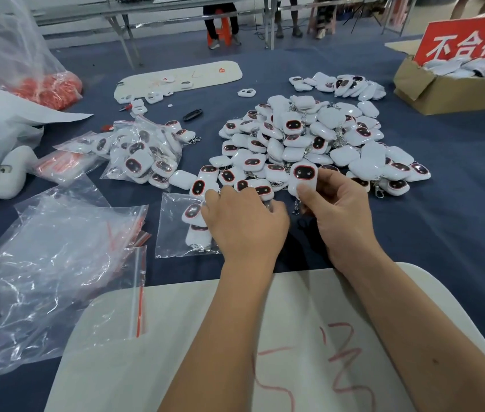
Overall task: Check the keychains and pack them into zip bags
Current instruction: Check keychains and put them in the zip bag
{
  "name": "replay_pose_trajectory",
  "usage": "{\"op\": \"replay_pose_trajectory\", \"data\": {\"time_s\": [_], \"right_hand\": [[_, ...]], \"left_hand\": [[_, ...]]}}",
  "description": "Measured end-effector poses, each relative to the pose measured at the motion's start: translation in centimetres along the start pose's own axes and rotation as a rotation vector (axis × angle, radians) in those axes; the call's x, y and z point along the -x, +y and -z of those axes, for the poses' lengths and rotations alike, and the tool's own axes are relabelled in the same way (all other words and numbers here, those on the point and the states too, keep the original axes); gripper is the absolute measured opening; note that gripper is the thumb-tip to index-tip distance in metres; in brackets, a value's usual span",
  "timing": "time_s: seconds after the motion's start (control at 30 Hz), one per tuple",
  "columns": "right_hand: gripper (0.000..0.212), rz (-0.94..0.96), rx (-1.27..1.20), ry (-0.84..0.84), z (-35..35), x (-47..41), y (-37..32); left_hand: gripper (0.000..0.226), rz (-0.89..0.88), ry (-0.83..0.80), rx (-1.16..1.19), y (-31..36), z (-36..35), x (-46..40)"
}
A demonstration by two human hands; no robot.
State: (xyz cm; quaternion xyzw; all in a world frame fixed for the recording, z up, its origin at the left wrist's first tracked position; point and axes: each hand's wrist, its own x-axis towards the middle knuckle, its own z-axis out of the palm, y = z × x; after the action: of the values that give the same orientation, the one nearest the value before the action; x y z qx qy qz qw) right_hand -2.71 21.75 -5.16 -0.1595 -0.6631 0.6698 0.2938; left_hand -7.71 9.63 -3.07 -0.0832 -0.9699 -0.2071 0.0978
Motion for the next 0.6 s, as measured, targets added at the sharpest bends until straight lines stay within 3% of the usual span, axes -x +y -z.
{"op": "replay_pose_trajectory", "data": {"time_s": [0.23, 0.43, 0.6], "right_hand": [[0.025, -0.039, -0.073, -0.071, -0.7, 0.29, -0.22], [0.011, -0.065, 0.025, 0.051, -0.53, -0.08, 0.02], [0.01, -0.057, 0.044, 0.038, -0.64, 0.11, -0.01]], "left_hand": [[0.029, -0.066, 0.027, 0.138, -0.57, 0.35, -0.63], [0.055, -0.084, -0.058, 0.024, -0.27, -0.11, -0.31], [0.024, -0.083, -0.009, 0.097, -0.65, 0.29, -0.39]]}}
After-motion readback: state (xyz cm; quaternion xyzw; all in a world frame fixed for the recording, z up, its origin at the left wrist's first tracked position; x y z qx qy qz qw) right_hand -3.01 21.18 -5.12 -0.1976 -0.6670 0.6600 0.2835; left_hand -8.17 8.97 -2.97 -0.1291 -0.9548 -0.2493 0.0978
